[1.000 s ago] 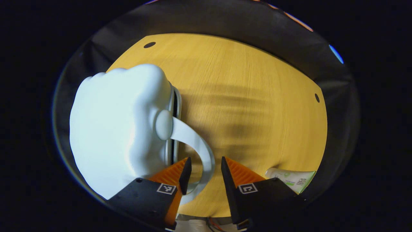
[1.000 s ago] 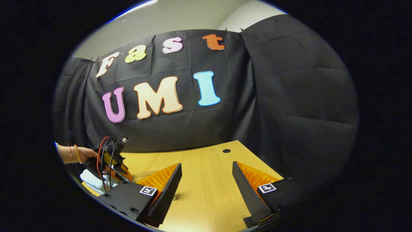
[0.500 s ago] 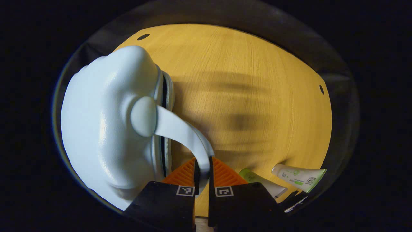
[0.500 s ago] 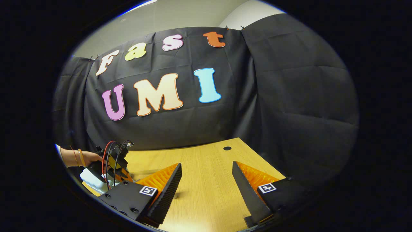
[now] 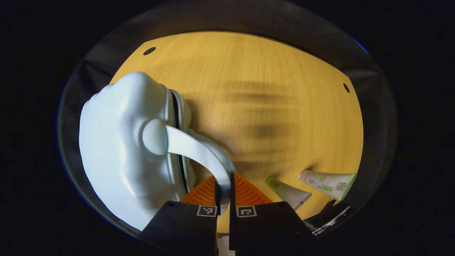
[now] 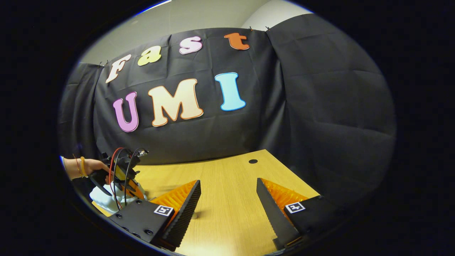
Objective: First open the suitcase, pack the skin care products into it, and then close the suitcase.
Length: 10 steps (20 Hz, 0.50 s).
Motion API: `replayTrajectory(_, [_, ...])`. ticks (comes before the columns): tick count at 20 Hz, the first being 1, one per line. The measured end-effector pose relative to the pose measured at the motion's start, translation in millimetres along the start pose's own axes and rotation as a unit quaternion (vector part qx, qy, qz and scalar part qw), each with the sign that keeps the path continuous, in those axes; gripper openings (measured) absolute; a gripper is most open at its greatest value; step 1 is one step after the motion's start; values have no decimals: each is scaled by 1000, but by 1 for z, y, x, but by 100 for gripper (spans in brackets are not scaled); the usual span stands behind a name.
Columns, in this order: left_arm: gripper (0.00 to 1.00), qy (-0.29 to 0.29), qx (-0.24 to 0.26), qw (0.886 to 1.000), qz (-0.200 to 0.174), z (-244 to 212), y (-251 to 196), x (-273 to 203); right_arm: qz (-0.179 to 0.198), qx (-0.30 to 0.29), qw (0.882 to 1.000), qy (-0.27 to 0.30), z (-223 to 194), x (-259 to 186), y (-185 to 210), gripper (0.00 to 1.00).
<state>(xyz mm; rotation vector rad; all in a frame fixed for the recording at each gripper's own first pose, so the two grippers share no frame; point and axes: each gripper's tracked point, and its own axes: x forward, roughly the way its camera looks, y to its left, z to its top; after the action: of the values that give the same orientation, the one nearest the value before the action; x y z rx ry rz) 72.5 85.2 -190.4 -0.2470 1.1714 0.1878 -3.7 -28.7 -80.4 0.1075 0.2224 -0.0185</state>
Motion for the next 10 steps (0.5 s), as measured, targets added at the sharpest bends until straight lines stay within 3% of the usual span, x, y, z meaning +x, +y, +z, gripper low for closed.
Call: replayTrajectory(10, [6,-57,-9,997,-41,13,1,-39,39,-9,999,3,-4,6,31,98])
